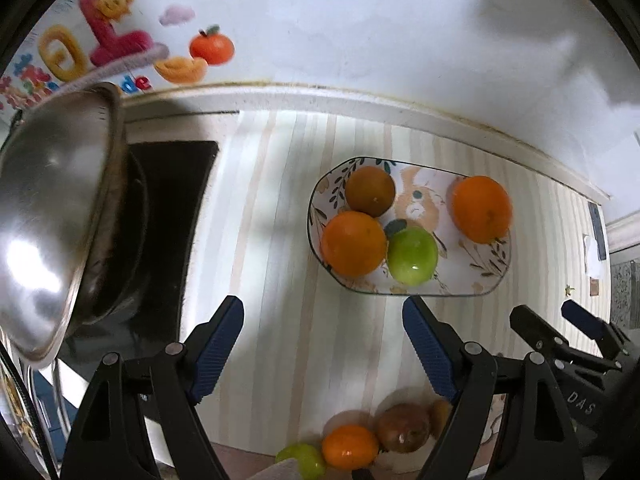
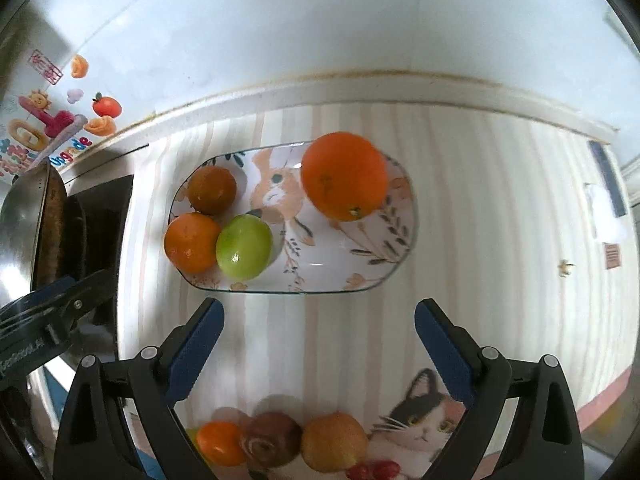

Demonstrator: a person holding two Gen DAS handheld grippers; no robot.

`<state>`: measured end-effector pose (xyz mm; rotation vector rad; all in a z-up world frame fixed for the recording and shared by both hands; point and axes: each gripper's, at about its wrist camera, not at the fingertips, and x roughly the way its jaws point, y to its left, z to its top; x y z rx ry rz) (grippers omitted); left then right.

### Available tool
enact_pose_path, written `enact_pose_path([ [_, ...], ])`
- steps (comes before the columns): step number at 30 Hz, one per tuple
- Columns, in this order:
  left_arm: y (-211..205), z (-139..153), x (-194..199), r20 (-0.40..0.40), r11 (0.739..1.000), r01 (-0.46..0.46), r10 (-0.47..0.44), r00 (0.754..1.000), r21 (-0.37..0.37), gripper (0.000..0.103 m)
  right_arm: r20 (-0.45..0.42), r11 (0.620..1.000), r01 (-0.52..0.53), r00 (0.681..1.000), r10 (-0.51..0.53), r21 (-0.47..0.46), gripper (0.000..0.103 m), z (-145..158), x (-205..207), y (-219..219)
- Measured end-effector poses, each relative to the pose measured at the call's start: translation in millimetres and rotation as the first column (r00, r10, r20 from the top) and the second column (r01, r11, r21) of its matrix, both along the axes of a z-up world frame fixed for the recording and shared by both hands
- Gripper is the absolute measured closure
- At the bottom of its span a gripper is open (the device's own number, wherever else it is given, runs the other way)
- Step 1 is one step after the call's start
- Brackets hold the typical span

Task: Organize fruits
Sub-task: 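Grasp a small green apple with the left tool while the right tool grasps a red-yellow apple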

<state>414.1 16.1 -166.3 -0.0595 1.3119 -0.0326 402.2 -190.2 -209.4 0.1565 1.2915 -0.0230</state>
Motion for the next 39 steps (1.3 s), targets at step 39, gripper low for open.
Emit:
enact_pose_path([
  [39,36,-110,-139,-0.331,0.990,-0.118,0.084,0.940,-0.083,0.010,-0.182,0.961,0.033,0.983,0.018,0.276,0.010,-72,-124,-17],
])
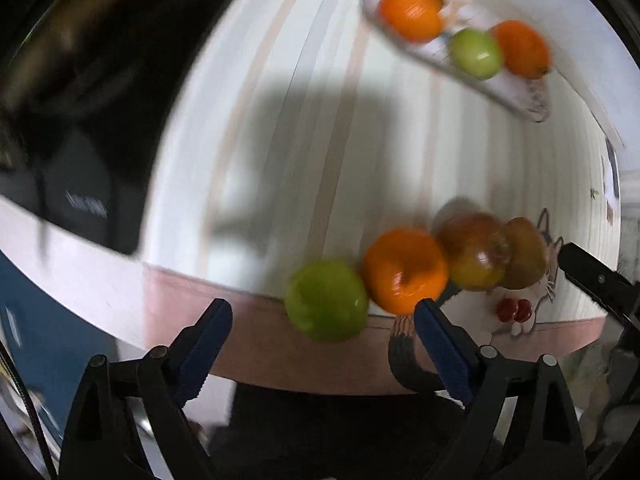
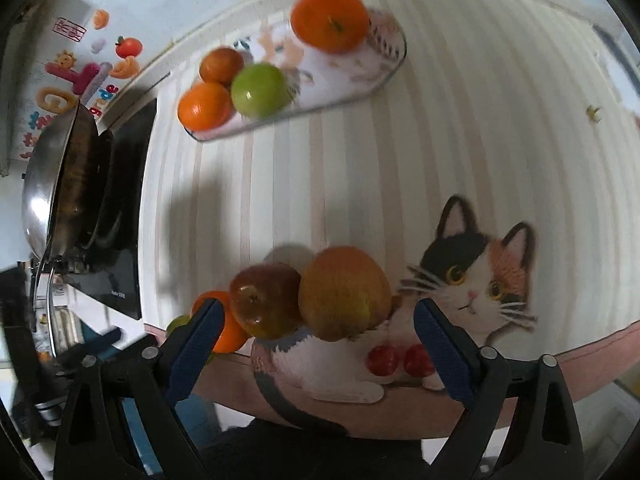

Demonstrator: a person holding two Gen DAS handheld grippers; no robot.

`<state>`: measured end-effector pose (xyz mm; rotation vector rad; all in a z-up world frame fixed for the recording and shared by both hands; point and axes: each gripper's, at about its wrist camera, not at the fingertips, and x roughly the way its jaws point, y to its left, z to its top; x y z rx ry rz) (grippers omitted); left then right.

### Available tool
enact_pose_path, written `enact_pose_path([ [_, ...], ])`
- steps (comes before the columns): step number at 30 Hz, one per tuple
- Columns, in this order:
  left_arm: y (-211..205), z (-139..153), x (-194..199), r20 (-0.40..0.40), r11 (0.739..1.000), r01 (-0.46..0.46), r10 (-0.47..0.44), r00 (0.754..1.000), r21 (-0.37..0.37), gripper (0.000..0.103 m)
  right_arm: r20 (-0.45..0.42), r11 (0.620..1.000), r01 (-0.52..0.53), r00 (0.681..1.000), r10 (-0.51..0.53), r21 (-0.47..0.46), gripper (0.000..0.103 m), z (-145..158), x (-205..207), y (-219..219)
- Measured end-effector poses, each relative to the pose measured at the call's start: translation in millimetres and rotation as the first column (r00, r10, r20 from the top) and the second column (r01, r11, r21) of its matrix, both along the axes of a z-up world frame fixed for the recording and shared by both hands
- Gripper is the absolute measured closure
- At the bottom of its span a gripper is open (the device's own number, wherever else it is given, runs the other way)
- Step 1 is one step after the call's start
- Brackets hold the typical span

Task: Organize fruits
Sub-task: 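Grasp a small green apple with the left tool while the right tool grasps a red-yellow apple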

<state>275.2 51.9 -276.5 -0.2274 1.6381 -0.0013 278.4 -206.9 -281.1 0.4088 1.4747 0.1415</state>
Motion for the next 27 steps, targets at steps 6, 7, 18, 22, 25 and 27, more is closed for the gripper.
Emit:
enact_pose_path([
  [6,18,-34,-5,-0.055,0.987,-0.130,0.126,0.991,-0.090,0.015,-0.046,0.999,0.000,0.999,0.002,0.034,0.016,-26,8,1],
  [7,21,-32,-5,-0.031,0.985,-0.143,0.141,0.990,-0.092,0.019,-0.050,0.999,0.000,0.999,0.002,0.033,0.016,-28,10,1],
  [18,18,-22,-8,0.030,0.984,-0.124,0.129,0.991,-0.132,0.047,-0.112,1.000,-0.008,0.994,0.009,0.006,0.023,-58,23,4],
  [22,21,-23,-4,0.014,0.983,-0.123,0.126,0.992,-0.134,0.053,-0.119,0.999,0.001,0.993,0.004,0.041,0.032,-65,21,6],
  [25,19,-23,-2,0.028,0.991,-0.091,0.094,0.995,-0.099,0.053,-0.119,1.000,-0.007,0.993,0.011,0.029,0.033,-65,19,8],
  [27,18,-21,-1,0.041,0.995,-0.073,0.076,0.996,-0.065,0.054,-0.114,0.999,-0.034,0.993,0.033,-0.008,0.033,-62,16,11],
])
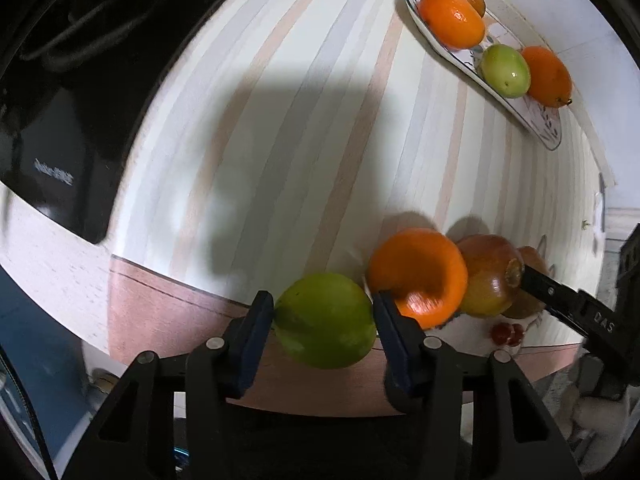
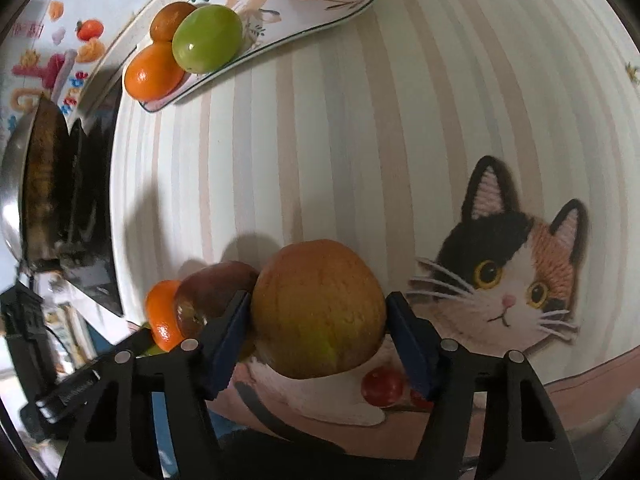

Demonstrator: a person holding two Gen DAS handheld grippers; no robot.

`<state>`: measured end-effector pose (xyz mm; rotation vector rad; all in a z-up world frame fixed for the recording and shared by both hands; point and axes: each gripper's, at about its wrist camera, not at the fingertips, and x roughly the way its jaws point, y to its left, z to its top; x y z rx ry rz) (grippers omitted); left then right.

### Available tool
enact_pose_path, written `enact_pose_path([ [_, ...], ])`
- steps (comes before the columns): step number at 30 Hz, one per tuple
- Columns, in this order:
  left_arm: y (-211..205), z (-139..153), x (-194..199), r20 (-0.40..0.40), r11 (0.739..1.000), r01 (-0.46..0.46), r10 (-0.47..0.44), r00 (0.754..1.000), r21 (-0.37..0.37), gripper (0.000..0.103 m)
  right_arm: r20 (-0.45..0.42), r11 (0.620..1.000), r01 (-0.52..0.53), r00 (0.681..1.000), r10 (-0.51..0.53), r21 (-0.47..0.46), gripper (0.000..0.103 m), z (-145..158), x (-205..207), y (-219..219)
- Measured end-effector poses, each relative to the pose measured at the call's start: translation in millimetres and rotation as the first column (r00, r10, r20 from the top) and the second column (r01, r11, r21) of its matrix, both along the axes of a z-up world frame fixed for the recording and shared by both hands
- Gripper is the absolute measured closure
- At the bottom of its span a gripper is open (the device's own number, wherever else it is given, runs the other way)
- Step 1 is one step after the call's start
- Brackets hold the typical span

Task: Organize fruits
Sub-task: 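Grasp a small green apple with the left tool while the right tool grasps a red-yellow apple, then place both apples on the plate and open both tools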

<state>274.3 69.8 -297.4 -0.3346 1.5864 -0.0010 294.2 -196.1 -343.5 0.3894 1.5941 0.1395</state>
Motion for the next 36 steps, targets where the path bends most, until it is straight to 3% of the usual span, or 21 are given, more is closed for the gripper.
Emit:
enact_pose_path([
  [4,10,4,6,0.035,0.998,-0.009,0.007,0.999,0.068,0.054,-0.020,1.000,-0.010,1.000,0.010,0.005,0.033,2,-10,-3],
  [12,17,-13,19,-0.015,0.999,-0.047,0.047,0.999,0.004,0.047,-0.033,0.999,0.015,0.999,-0.014,0.029,0.032,-4,-14,-9],
  [15,17,-22,17,-0.036,0.998,-0.062,0.061,0.998,-0.024,0.050,-0.037,0.999,0.018,0.999,-0.017,0.035,0.032,-4,-13,-17],
  [23,11,-19,18,0.008,0.999,-0.040,0.039,0.999,0.037,0.050,-0.006,0.999,-0.037,0.999,0.037,0.009,0.033,0,-14,-9],
  [30,4,30,31,0.114,0.998,-0.023,0.015,0.993,0.066,0.050,0.018,1.000,-0.009,1.000,0.009,0.017,0.033,12,-9,-20],
  [36,-23,86,67,0.228,0.999,0.037,-0.035,0.973,-0.005,0.050,0.092,0.998,0.016,0.996,-0.022,0.064,0.033,48,19,-29],
])
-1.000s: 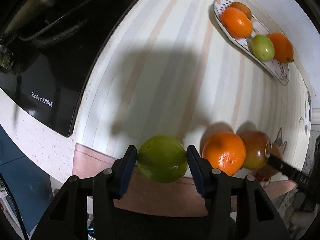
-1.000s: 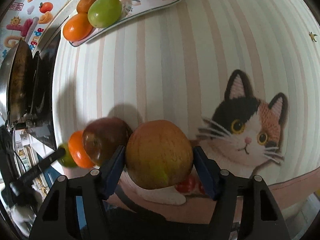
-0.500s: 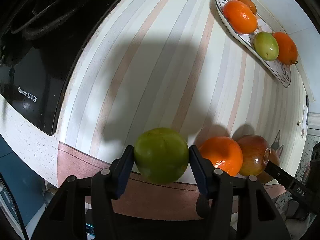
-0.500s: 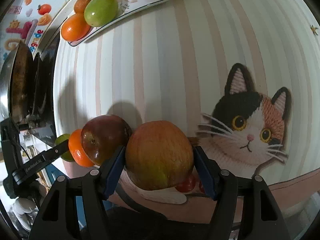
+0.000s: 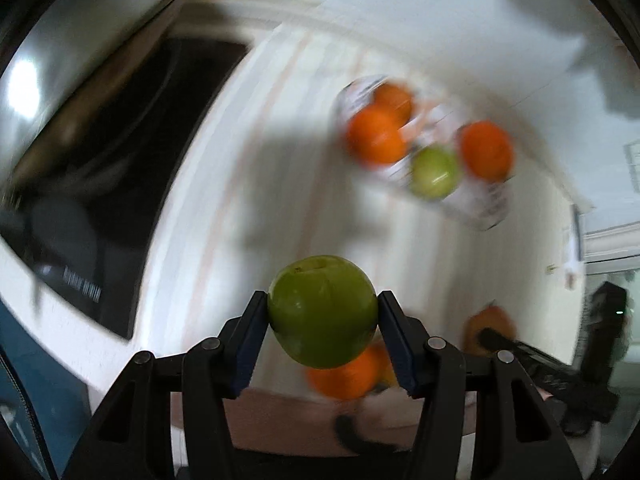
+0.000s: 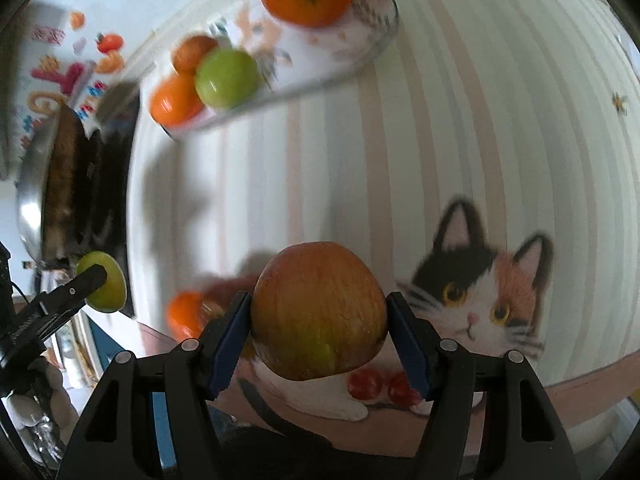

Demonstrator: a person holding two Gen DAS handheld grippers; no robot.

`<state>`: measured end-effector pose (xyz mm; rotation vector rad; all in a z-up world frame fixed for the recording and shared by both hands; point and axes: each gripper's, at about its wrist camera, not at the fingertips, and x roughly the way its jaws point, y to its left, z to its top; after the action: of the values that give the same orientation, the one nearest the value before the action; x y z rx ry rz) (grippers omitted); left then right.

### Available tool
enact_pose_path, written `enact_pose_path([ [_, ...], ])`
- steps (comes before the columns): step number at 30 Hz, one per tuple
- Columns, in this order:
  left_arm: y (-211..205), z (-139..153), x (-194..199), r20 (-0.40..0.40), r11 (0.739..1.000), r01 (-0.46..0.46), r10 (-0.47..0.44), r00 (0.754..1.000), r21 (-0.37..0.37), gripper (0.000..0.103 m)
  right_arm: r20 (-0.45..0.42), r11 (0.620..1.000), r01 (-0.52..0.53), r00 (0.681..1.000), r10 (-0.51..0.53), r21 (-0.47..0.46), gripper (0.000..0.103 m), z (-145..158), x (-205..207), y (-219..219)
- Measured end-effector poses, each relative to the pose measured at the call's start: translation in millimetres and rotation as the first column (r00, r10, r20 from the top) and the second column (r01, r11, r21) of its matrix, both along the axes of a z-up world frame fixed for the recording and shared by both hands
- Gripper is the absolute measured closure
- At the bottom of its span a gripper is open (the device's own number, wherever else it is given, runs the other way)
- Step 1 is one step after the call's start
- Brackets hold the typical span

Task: Organize fruits
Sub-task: 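Place both apples on the plate and open both tools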

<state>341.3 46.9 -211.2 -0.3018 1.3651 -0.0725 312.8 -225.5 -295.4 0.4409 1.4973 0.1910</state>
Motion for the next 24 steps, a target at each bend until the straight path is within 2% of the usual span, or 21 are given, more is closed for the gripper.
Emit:
enact_pose_path([
  [5,-44,31,64,0.058,0.995,0.101,-0.100,0.993,-0.015,0.050,0.094,0.999,0.037,0.995,-0.038,0.015,0.033,28,43,0],
  [10,-87,34,141,0.046,0.976,0.211,-0.213,0.976,0.049,0.050,0.141,0.997,0.074,0.988,-0.069,-0.026,0.033,28,95,-4],
  [12,-103,22,170,0.008,0.963,0.257,-0.258,0.966,0.075,0.050,0.139,0.995,0.083,0.987,-0.076,-0.046,0.033,21,111,-5],
  [17,-130,-17,208,-0.109,0.942,0.324,-0.314,0.943,0.093,0.050,0.124,0.992,0.106,0.988,-0.097,-0.070,0.033,3,133,-3],
  [21,-143,-44,227,-0.184,0.927,0.360,-0.338,0.923,0.108,0.050,0.120,0.989,0.126,0.986,-0.117,-0.073,0.033,-5,136,-2],
  [24,-145,-58,232,-0.213,0.921,0.371,-0.342,0.915,0.116,0.050,0.111,0.987,0.145,0.984,-0.137,-0.066,0.033,-12,138,-2],
])
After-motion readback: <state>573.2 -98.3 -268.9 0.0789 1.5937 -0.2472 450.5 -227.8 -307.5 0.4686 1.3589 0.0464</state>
